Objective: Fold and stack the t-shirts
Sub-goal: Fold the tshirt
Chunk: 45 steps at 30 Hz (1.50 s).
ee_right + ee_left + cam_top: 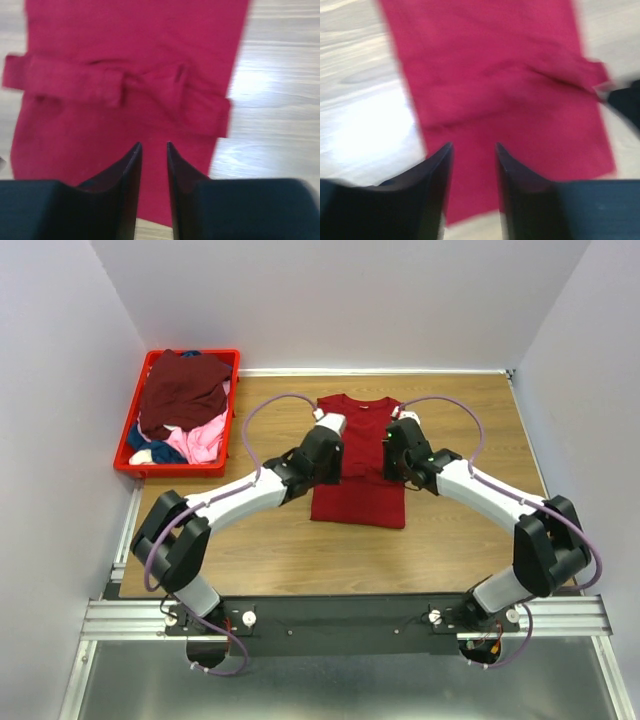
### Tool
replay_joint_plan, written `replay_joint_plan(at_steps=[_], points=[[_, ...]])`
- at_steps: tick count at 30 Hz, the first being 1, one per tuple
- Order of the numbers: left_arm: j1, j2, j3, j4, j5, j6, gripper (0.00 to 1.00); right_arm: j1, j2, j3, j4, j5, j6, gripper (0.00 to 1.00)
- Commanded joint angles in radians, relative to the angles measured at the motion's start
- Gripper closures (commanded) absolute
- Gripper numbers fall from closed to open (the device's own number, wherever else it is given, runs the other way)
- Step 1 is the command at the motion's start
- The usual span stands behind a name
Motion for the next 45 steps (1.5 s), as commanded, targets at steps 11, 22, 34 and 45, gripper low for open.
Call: replay_joint_plan(at_steps=[11,22,34,45], points=[[-0.063,0.151,-0.084,-0.008,0.154,-0.033,0.85,0.008,0.186,-0.053,0.155,-0.189,0.025,0.81],[-0.055,0.175,-0.12,-0.026,0.229,0.006,0.85,-0.139,0.428,0.264,0.169,-0.086,-0.128,0.8],[-0.039,0.048,-0.157,0.015,0.191,-0.019,0.85,-0.201,0.344,0.377,0.169,-0.397,-0.111,0.78],[0.041,0.073,-0.073,0.042,0.22,-0.012,0.85,-0.199,0.229,0.05,0.247,-0.778,-0.084,0.77]])
